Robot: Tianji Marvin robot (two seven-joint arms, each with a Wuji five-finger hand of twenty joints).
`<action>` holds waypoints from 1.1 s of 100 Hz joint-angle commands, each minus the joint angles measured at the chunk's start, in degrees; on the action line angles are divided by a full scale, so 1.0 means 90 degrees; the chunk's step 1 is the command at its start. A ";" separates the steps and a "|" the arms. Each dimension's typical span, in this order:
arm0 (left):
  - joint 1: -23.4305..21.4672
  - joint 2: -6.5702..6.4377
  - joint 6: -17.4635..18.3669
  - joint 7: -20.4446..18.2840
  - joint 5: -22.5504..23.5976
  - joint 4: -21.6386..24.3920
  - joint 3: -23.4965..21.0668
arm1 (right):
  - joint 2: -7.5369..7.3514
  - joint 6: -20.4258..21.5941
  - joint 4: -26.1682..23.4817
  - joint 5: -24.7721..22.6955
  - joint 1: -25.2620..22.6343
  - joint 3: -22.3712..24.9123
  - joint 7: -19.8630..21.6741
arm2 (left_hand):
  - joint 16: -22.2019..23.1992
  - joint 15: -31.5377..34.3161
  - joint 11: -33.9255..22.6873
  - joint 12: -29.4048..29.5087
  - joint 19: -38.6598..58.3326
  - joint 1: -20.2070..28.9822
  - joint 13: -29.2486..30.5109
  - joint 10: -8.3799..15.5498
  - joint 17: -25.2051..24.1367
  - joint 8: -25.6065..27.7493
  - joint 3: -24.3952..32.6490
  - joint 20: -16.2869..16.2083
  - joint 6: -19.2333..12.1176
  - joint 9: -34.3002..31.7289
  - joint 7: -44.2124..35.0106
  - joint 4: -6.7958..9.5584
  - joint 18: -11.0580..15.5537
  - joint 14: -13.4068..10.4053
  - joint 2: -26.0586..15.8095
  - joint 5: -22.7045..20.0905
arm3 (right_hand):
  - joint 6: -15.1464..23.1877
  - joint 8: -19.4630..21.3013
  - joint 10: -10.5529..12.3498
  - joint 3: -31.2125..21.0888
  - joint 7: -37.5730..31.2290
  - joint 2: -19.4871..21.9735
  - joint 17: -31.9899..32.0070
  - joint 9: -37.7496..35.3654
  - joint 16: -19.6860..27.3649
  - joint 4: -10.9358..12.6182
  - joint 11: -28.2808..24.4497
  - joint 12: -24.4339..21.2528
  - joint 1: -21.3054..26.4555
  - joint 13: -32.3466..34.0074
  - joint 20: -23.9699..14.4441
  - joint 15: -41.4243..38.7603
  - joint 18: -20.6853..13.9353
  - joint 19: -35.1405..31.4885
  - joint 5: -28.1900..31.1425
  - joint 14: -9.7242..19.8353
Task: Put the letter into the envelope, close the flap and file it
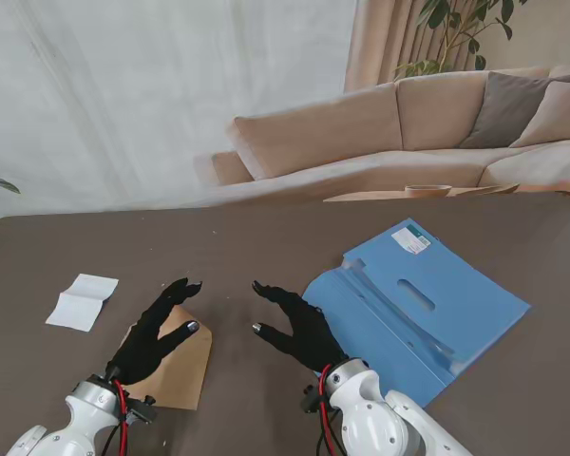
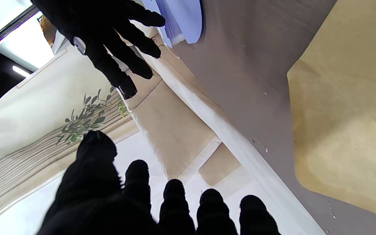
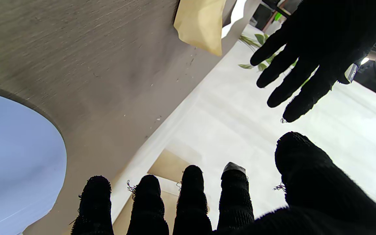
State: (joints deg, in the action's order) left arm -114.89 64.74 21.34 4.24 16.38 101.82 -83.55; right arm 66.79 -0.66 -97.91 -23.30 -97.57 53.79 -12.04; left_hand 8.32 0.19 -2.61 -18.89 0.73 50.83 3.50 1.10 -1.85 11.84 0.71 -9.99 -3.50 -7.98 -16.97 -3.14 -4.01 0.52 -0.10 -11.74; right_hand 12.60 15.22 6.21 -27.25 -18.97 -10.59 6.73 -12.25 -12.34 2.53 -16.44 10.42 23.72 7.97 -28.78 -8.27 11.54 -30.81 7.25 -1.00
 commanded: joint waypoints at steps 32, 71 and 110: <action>-0.0065 0.0024 0.0060 -0.0116 -0.0011 0.0005 -0.0048 | 0.0050 -0.0121 -0.0177 -0.0089 -0.0154 -0.0016 -0.0091 | 0.0039 -0.0061 -0.0060 -0.0118 -0.0098 0.0242 -0.0162 0.0067 -0.0031 0.0114 -0.0056 0.0133 0.0014 0.0048 -0.0234 0.0138 0.0059 -0.0051 0.0043 0.0284 | 0.0116 0.0140 0.0037 0.0133 -0.0170 0.0106 0.0031 0.0117 -0.0035 0.0091 -0.0187 0.0097 0.0144 -0.0036 -0.0127 0.0001 -0.0160 0.0108 -0.0023 0.0264; -0.0010 0.0047 -0.0015 0.0172 0.0550 0.0062 -0.0132 | 0.0070 -0.0184 -0.0238 -0.0145 -0.0230 -0.0006 -0.0211 | 0.1984 0.0464 -0.1319 -0.0696 0.0577 -0.0487 -0.0195 -0.0563 -0.0227 0.0530 0.2726 -0.1417 0.0894 -0.0289 -0.0720 -0.0029 -0.0338 0.0399 0.1520 -0.0250 | 0.0126 0.0144 0.0035 -0.0507 -0.0363 0.0077 0.0024 0.0133 -0.0038 0.0650 -0.0444 0.0203 0.0333 0.0002 -0.0176 -0.0045 -0.0139 -0.0038 -0.0020 0.0265; 0.1052 -0.0172 -0.1131 -0.0041 0.2554 -0.0576 -0.0355 | 0.0081 -0.0106 -0.0354 -0.0085 -0.0364 0.0138 -0.0283 | 0.2625 0.0512 -0.1619 -0.0538 0.1112 -0.0683 -0.0225 -0.0625 -0.0381 0.0584 0.3167 -0.2871 0.1001 -0.0347 -0.0512 -0.0090 -0.0453 0.0540 0.2155 -0.0116 | 0.0099 0.0139 0.0029 -0.0635 -0.0447 0.0034 0.0012 0.0116 -0.0041 0.0515 -0.0510 0.0224 0.0213 0.0029 -0.0171 -0.0068 -0.0136 -0.0083 0.0019 0.0247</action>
State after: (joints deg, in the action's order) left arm -106.24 63.86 11.96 5.94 39.24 96.93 -85.87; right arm 67.30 -1.90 -100.69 -24.32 -100.33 55.02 -15.32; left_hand 30.70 4.68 -16.44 -24.12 10.41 46.54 3.50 -5.03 -4.52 16.75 27.94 -34.17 5.53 -9.86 -23.04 -3.11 -7.79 5.36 17.29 -13.82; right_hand 12.54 15.84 6.04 -32.43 -22.14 -10.19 6.68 -12.25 -12.34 7.00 -20.45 12.10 26.66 7.97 -29.48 -8.33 11.54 -30.89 7.37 -1.00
